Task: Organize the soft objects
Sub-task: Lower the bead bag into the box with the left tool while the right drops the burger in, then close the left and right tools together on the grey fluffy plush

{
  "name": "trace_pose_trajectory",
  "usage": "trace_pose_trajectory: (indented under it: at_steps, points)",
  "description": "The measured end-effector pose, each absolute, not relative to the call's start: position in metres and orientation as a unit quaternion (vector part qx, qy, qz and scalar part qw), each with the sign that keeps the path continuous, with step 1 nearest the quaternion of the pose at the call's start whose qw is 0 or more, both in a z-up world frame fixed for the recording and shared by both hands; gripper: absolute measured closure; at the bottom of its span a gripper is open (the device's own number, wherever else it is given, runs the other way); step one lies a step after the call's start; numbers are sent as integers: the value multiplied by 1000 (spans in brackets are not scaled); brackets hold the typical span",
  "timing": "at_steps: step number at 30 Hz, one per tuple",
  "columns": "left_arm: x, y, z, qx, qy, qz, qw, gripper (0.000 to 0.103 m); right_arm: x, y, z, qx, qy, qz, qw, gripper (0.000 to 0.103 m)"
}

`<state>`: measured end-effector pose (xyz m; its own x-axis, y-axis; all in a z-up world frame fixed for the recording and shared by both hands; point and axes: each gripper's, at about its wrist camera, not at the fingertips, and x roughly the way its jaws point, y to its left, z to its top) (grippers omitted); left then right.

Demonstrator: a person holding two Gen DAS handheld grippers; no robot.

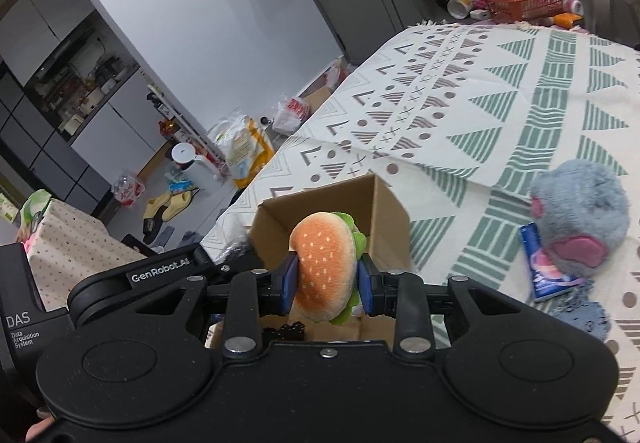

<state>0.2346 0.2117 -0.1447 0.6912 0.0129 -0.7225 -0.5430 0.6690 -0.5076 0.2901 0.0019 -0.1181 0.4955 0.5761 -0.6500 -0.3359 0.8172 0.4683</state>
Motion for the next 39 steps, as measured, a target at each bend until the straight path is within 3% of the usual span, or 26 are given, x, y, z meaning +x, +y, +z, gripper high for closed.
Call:
trace_pose_trajectory:
  at_steps: [6, 13, 17, 20, 29, 33, 39]
  points:
    - [229, 217, -140, -391, 330, 182, 840, 44, 290, 3, -123, 146, 431, 267, 849, 72]
    - [227, 217, -137, -389, 331, 182, 840, 42, 286, 6, -127, 146, 441, 270, 843, 72]
    - [227, 217, -137, -385, 335, 184, 840, 41, 287, 13, -127, 142, 449, 275, 838, 60]
    - [227, 217, -138, -387, 337, 184, 838, 34, 287, 13, -129, 144, 452, 276, 836, 49]
    - [233, 210, -138, -356, 353, 178, 847, 32, 288, -26, -128, 144, 448, 237, 850, 41]
    - [236, 198, -136, -328, 360, 168, 857, 23, 288, -47, -128, 139, 446, 224, 855, 40]
    - [241, 181, -135, -307, 371, 149, 864, 22, 288, -81, -125, 133, 439, 205, 865, 40]
